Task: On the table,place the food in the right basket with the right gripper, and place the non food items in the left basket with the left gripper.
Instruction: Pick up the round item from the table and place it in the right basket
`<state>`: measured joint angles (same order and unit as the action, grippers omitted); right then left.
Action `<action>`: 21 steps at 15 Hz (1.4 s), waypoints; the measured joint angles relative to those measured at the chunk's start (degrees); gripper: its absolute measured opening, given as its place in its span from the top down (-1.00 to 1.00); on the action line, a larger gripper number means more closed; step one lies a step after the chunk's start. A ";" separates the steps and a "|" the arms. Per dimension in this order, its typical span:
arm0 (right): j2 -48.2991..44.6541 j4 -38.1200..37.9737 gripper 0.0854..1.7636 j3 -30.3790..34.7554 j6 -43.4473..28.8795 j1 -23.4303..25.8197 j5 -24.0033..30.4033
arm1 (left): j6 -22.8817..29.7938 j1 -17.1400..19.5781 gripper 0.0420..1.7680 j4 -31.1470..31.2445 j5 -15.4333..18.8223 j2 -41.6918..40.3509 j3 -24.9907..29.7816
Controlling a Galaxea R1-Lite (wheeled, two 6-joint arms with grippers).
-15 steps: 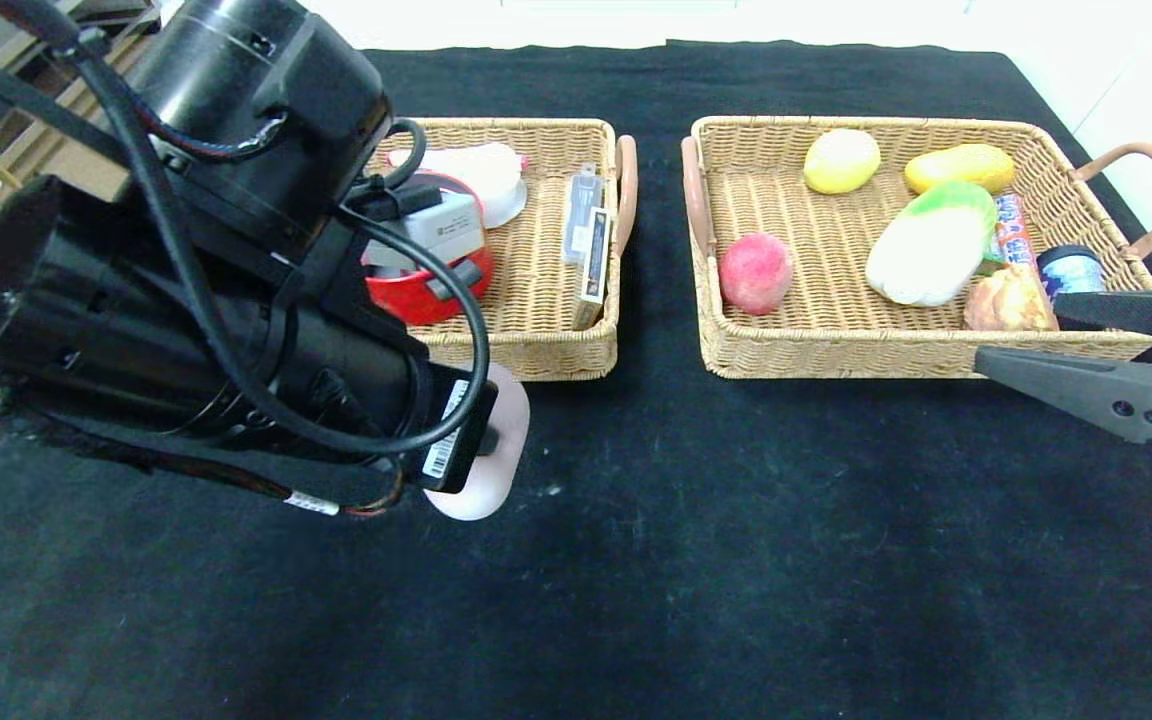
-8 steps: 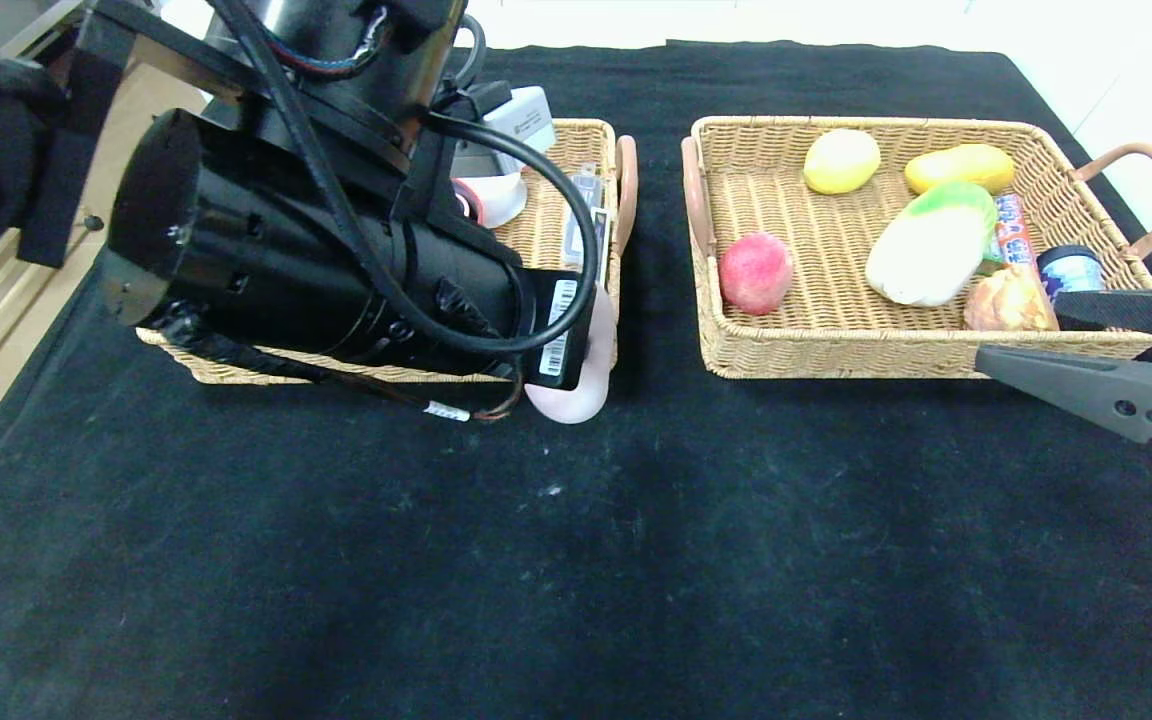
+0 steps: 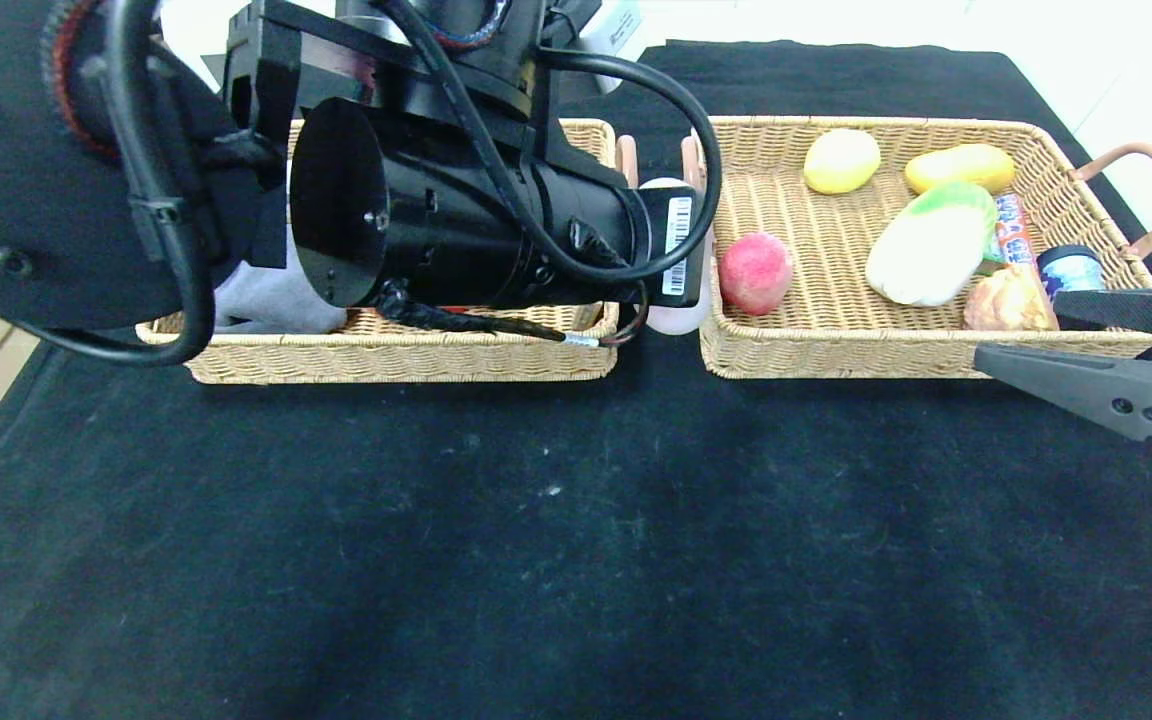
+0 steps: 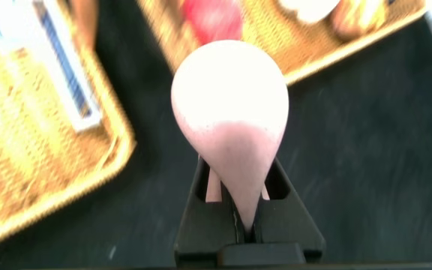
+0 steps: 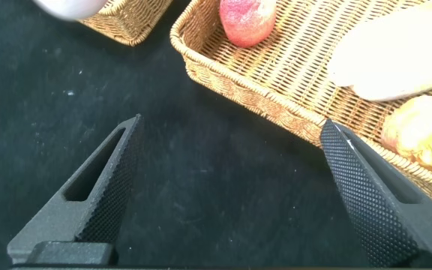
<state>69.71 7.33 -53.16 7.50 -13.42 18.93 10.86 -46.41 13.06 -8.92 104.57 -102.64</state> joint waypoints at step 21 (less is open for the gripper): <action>-1.96 0.16 -0.94 -0.28 -0.11 0.80 0.09 | -12.18 -2.16 0.88 -20.10 5.99 14.59 -10.08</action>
<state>67.74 7.49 -53.44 7.39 -12.62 19.02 -1.32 -48.57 -7.05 -2.94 119.16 -112.73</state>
